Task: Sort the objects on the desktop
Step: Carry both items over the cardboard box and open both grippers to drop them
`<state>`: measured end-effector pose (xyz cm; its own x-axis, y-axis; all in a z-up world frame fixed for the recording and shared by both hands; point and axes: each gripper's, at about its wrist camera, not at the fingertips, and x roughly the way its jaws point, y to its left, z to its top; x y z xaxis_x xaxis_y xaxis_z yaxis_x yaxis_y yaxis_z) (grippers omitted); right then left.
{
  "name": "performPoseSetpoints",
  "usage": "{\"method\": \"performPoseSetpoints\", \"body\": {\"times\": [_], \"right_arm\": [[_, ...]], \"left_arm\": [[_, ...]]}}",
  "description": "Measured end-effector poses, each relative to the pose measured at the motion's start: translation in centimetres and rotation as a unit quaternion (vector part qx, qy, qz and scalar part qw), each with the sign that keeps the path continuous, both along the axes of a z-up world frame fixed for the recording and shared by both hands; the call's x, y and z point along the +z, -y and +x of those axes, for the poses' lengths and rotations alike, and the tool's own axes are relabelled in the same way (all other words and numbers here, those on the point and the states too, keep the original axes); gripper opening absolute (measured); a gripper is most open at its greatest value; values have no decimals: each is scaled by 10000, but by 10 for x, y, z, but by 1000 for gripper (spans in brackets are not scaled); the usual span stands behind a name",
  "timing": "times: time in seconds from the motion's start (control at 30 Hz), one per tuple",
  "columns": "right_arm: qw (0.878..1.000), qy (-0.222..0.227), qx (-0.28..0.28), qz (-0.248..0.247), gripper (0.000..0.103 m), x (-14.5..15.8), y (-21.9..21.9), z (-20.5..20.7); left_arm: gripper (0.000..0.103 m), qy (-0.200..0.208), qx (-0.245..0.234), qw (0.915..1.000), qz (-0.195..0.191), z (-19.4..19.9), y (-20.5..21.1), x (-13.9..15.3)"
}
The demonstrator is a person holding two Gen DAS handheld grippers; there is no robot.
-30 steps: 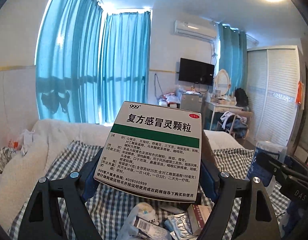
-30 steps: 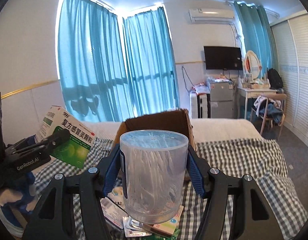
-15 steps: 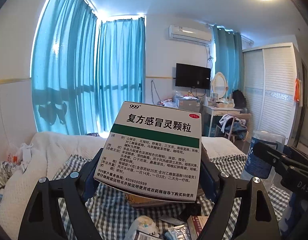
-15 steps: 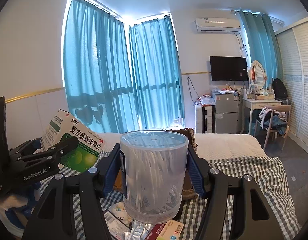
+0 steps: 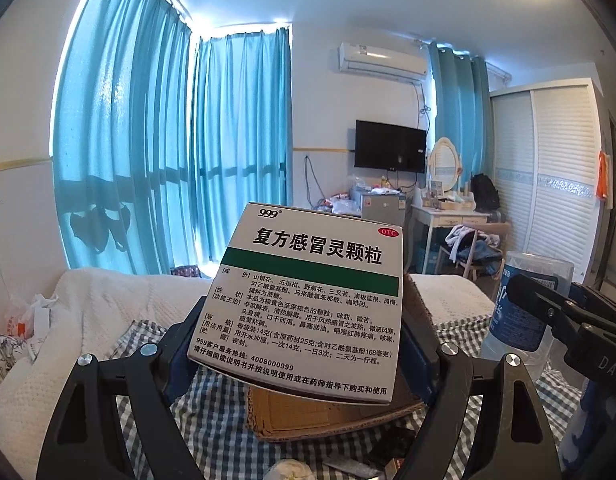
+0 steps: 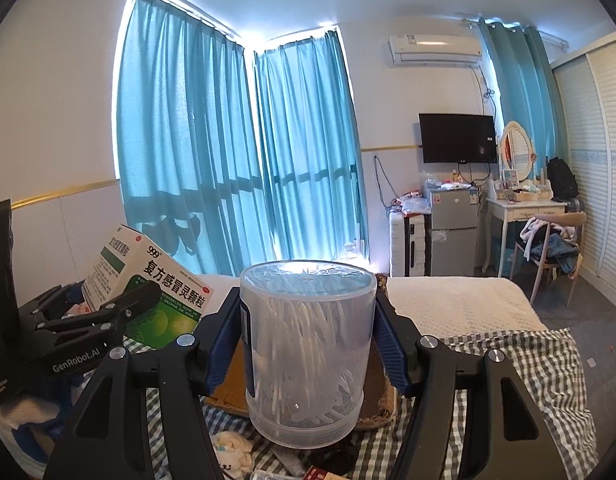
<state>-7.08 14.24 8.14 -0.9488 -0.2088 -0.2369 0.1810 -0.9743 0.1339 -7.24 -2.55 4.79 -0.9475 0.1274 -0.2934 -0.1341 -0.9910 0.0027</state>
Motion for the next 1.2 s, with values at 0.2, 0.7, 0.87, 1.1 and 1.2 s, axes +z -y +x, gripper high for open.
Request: {"method": "performPoseSetpoints", "body": {"times": [0.2, 0.7, 0.87, 1.1, 1.2], "right_arm": [[9998, 212, 3, -34, 61, -17, 0, -35], [9957, 927, 22, 32, 61, -81, 0, -115], [9928, 1198, 7, 41, 61, -103, -2, -133], [9918, 1270, -11, 155, 63, -111, -2, -140], [9936, 1068, -163, 330, 70, -105, -1, -132]], "left_arm": [[84, 282, 32, 9996, 36, -32, -4, -18], [84, 1052, -32, 9944, -37, -96, -25, -82], [84, 1254, -41, 9921, -56, -111, -27, -96], [87, 1373, -66, 9905, -106, -116, -31, -102], [89, 1294, 18, 9915, -93, -113, -31, -96]]}}
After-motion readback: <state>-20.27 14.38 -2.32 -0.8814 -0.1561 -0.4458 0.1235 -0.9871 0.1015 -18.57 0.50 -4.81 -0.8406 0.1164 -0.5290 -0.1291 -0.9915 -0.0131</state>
